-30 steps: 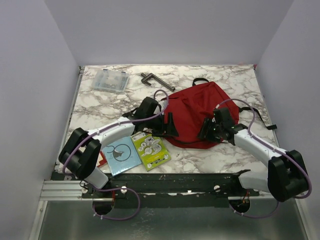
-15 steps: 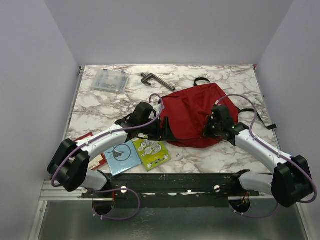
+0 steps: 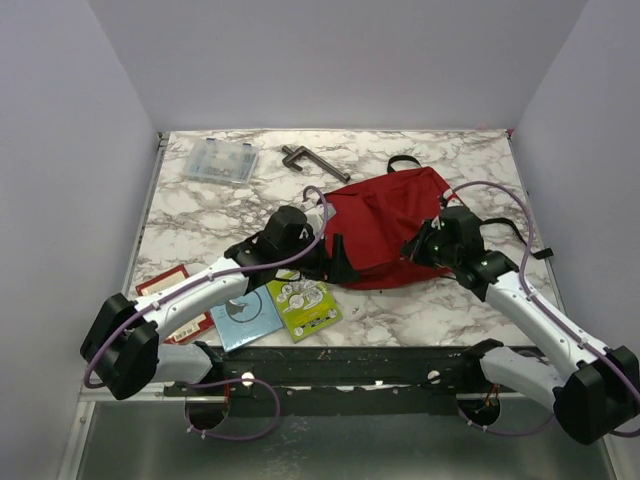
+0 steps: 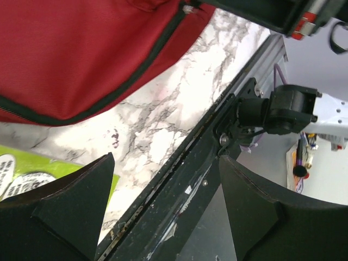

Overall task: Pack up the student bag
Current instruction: Unzip the student bag at the center of the board.

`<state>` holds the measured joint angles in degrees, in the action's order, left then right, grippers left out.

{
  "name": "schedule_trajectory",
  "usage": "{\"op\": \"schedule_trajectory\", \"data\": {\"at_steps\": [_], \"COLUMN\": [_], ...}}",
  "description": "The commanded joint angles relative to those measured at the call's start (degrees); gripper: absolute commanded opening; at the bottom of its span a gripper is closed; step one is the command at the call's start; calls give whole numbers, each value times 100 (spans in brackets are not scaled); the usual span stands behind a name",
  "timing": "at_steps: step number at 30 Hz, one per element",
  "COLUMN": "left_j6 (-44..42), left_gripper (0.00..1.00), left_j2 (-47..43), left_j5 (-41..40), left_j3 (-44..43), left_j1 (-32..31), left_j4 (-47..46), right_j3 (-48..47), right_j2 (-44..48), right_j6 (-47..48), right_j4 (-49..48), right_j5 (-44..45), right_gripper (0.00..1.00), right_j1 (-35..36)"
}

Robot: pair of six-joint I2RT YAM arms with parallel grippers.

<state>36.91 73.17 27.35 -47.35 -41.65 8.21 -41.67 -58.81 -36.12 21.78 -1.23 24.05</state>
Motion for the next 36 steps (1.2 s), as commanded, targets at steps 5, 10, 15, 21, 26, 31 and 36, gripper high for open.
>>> {"op": "schedule_trajectory", "data": {"at_steps": [5, 10, 15, 21, 26, 31, 36], "left_j6": [58, 131, 270, -191, -80, 276, 308], "left_gripper": [81, 81, 81, 74, 71, 55, 48], "left_j2": [-61, 314, 874, 1713, 2319, 3036, 3437], "left_j5": [-132, -11, 90, -570, -1500, -2000, -2098], "left_j3": [-135, -398, -778, -1778, -2601, -3385, -3697], "left_j1": [-363, -417, -486, -843, -1027, -1091, -1126], "left_j4": [-1056, -1071, -1008, 178, 1181, 2122, 2278], "right_j3": [510, 390, 198, 680, 1285, 1891, 2110], "right_j2": [-799, -445, -221, 47, 565, 925, 913], "right_j6": [-345, -127, -726, -2082, -3221, -3940, -3997], "right_j4": [-1195, -145, 1042, 1283, 950, 393, -48], "right_j5": [-2443, -810, 805, 1017, 602, 527, 646], "right_gripper": [10, 56, 74, 77, 78, 77, 72], "right_j1": [7, 10, -11, -51, -52, -66, -63]}}
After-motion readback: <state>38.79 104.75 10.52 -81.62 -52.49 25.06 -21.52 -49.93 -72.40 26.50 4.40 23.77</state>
